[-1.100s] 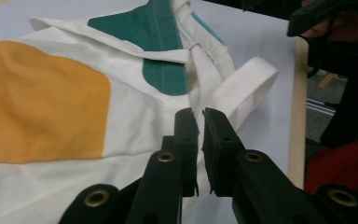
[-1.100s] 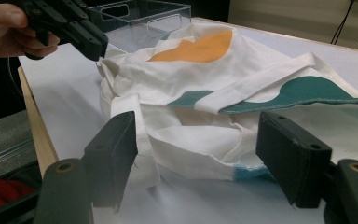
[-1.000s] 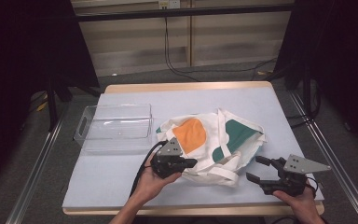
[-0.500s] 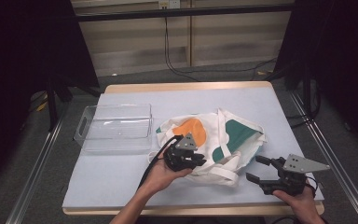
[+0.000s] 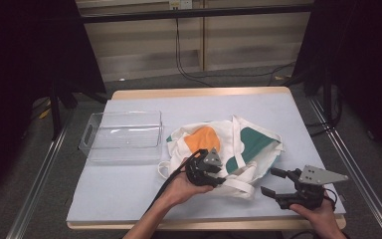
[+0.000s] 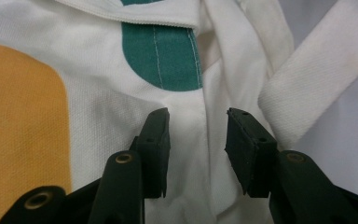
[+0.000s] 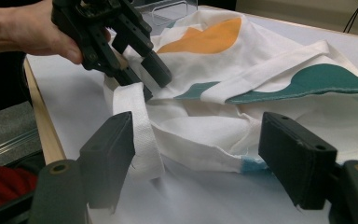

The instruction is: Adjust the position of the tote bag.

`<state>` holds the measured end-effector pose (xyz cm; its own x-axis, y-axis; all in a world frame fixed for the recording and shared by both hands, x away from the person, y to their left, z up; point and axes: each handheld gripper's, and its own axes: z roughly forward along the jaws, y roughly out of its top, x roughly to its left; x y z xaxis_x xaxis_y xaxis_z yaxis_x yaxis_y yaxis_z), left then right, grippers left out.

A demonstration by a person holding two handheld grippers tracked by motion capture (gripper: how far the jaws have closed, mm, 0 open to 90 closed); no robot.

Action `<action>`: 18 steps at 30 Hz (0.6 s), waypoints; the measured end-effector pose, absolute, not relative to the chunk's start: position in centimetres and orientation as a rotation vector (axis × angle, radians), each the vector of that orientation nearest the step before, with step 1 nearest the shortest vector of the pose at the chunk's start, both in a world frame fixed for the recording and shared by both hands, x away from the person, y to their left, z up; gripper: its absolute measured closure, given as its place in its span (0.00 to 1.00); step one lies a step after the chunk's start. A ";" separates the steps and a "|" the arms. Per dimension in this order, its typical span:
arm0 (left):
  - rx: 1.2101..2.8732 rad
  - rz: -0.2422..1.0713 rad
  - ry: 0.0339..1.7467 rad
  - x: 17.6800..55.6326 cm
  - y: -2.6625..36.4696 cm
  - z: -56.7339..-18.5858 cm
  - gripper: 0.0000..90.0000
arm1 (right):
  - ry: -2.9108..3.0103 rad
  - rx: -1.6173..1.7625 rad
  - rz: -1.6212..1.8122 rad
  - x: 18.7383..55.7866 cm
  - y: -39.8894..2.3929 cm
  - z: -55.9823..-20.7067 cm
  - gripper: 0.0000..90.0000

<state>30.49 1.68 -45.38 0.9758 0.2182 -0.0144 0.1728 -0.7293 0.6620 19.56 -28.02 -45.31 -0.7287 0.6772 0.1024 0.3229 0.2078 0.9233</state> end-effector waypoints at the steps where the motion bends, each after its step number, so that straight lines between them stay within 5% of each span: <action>1: 2.398 0.090 0.279 30.5 1.7 -45.5 0.65 | 2.165 0.937 1.527 19.5 -28.0 -45.3 0.29; 14: 2.443 0.226 0.264 29.6 0.9 -46.5 0.65 | 2.165 0.946 1.511 19.6 -28.0 -45.4 0.29; 18: 2.436 0.220 0.288 30.1 1.2 -46.6 0.76 | 2.168 0.940 1.505 19.6 -27.9 -45.4 0.29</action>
<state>30.06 1.18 -46.57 0.9614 0.2622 0.0837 0.1499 -0.7540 0.6396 19.59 -27.93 -45.40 -0.7242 0.6834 0.0919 0.3250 0.2208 0.9196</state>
